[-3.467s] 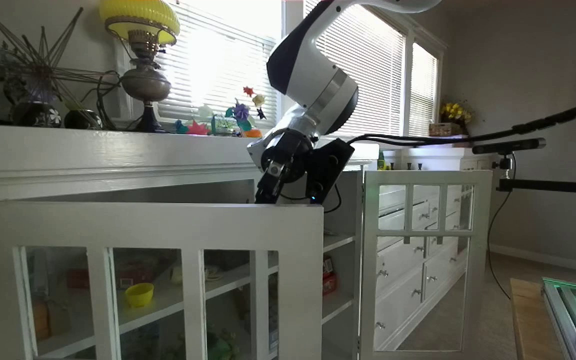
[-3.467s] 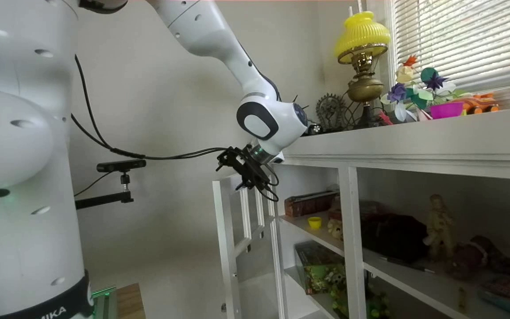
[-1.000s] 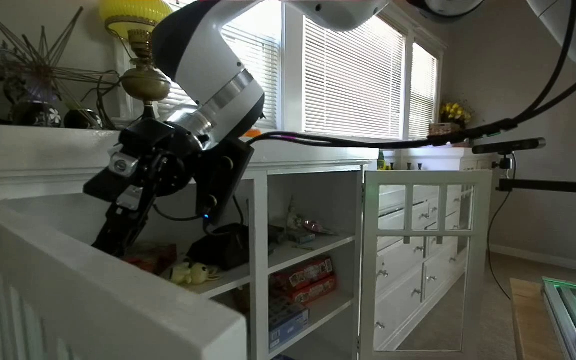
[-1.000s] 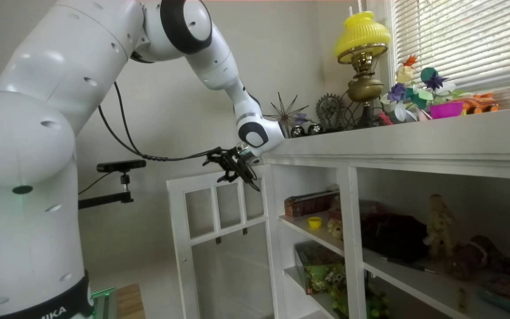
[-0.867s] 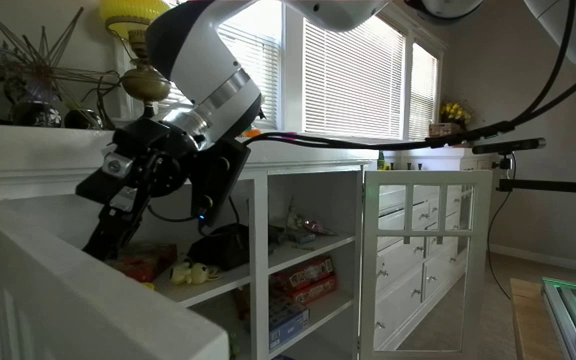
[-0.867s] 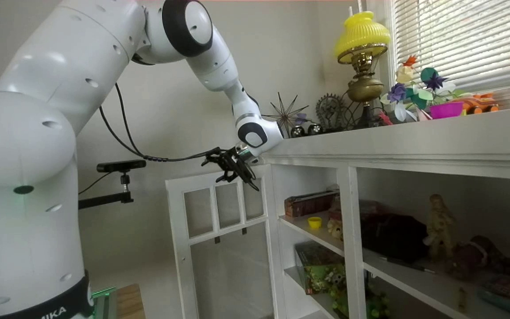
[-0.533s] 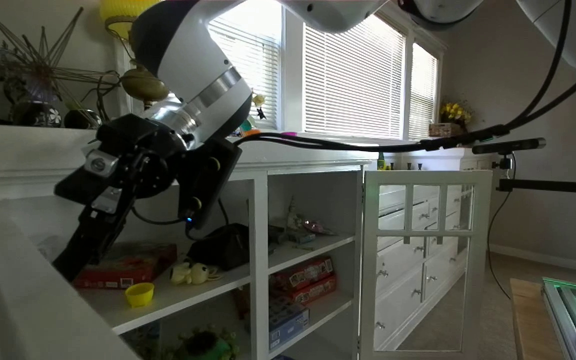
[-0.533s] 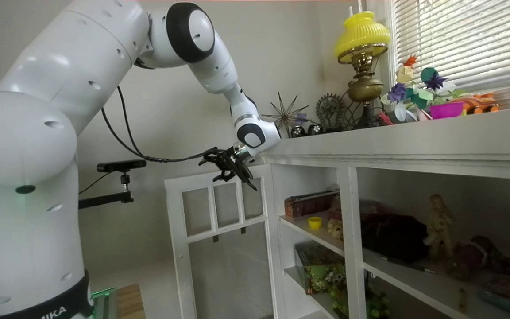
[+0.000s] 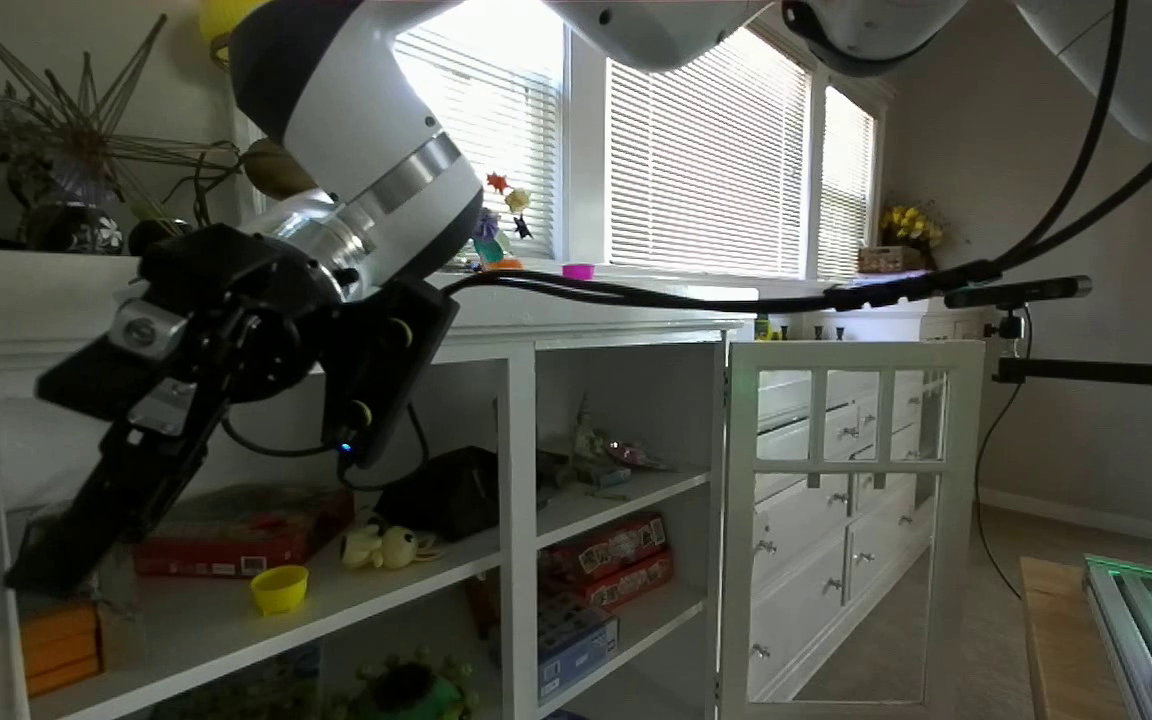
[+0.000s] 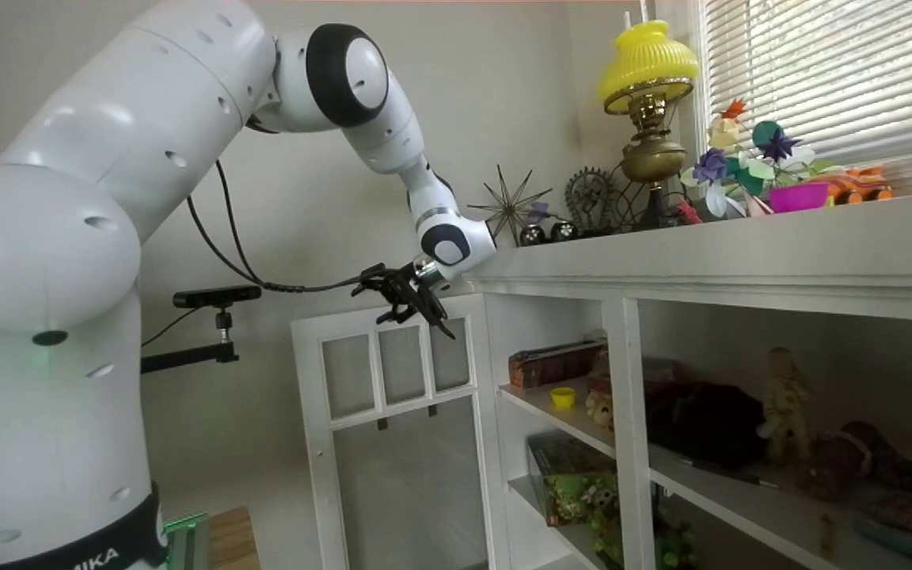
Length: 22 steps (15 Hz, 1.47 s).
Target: Open the left cabinet door
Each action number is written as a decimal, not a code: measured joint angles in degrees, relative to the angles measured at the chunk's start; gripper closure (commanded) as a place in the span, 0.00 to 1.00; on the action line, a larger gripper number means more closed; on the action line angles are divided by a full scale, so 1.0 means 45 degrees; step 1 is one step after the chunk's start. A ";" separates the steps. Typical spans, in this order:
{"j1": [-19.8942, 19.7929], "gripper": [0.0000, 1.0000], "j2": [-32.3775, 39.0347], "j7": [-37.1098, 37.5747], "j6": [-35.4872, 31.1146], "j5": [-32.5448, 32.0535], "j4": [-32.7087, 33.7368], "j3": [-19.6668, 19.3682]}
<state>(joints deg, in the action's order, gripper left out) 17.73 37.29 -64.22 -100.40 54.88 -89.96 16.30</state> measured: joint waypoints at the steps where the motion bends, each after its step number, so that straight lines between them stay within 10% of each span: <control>1: 0.0014 0.00 0.0064 -0.0002 0.0000 0.0000 0.0076 0.0035; 22: 0.0260 0.00 0.0065 0.0624 0.0004 -0.1726 0.0882 0.0058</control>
<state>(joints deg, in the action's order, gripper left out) 18.91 37.58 -61.41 -100.38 47.11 -85.99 16.57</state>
